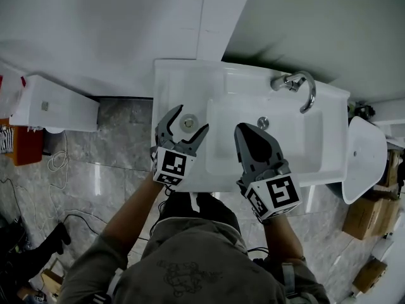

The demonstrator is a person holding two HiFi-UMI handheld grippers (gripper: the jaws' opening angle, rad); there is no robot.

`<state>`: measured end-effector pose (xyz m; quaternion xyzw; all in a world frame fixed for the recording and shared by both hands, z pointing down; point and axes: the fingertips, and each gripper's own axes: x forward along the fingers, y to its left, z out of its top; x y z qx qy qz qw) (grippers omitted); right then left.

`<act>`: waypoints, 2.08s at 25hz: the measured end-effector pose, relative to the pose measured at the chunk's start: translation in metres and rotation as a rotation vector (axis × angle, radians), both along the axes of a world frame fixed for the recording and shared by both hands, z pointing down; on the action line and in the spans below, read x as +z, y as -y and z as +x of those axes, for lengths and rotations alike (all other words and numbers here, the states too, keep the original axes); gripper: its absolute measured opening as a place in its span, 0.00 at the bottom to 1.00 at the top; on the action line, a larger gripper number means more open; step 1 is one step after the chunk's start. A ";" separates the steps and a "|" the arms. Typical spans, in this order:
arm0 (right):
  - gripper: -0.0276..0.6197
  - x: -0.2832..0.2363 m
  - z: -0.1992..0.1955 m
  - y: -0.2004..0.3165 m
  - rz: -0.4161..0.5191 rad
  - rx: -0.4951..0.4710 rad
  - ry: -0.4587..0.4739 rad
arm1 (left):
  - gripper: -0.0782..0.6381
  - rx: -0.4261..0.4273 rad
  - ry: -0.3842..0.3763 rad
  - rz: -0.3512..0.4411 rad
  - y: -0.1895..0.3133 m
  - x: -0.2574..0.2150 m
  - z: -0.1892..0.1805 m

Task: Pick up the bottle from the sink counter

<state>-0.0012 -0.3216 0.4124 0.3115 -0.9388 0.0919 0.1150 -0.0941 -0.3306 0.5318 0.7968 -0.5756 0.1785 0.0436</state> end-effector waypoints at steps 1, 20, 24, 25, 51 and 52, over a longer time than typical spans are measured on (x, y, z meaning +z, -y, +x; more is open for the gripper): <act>0.10 0.004 -0.001 0.002 -0.006 -0.002 -0.002 | 0.58 -0.001 -0.007 -0.009 0.002 0.008 0.000; 0.10 0.092 -0.014 0.019 -0.091 0.004 -0.056 | 0.61 -0.048 -0.116 -0.177 0.023 0.135 -0.003; 0.10 0.104 -0.014 0.018 -0.091 0.009 -0.081 | 0.61 -0.058 -0.138 -0.194 0.022 0.146 -0.003; 0.10 0.107 -0.015 0.018 -0.098 0.009 -0.083 | 0.61 -0.059 -0.132 -0.198 0.021 0.148 -0.003; 0.10 0.126 -0.008 0.020 -0.131 0.029 -0.076 | 0.59 -0.057 -0.042 -0.238 0.020 0.154 -0.004; 0.10 0.124 -0.007 0.021 -0.128 0.033 -0.075 | 0.59 -0.054 -0.044 -0.240 0.019 0.152 -0.005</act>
